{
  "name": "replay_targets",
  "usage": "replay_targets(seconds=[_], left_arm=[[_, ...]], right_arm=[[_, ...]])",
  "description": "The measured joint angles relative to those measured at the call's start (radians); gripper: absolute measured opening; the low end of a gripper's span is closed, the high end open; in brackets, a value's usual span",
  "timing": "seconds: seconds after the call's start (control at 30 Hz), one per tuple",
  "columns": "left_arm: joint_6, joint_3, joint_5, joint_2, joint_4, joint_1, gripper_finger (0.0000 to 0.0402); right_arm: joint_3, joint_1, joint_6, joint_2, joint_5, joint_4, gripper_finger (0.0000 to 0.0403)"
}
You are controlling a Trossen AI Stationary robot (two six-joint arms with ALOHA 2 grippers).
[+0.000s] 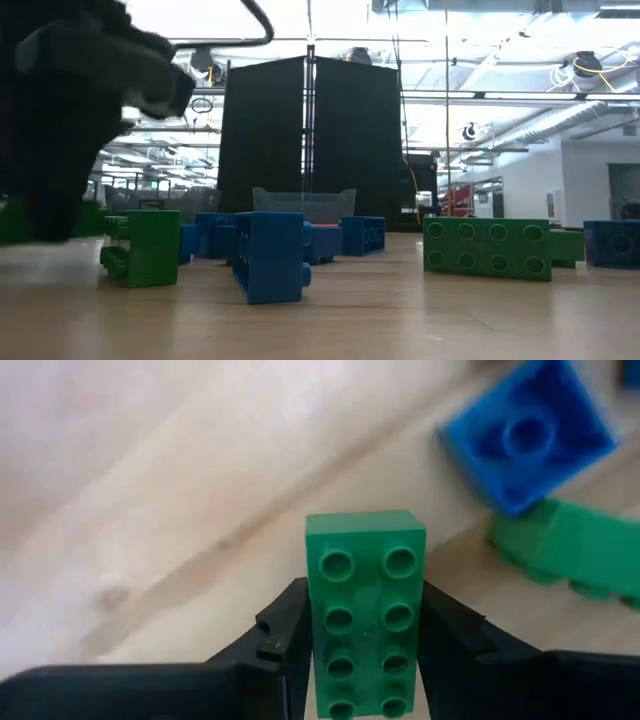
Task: Sort blocks
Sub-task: Put the green gamepiece into the top left black bin
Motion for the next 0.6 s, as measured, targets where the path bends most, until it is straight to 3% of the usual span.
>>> replay_targets(seconds=[0.33,0.6], left_arm=[[0.103,0.008,-0.237,-0.114,-0.156,0.112,0.0122],[0.318,0.008,-0.5,-0.211,-0.209,0.294,0.0122]], right_arm=[[0.0,0.0,0.0,0.0,0.0,0.003,0.0],[0.0,0.0,0.0,0.0,0.0,0.004,0.0]])
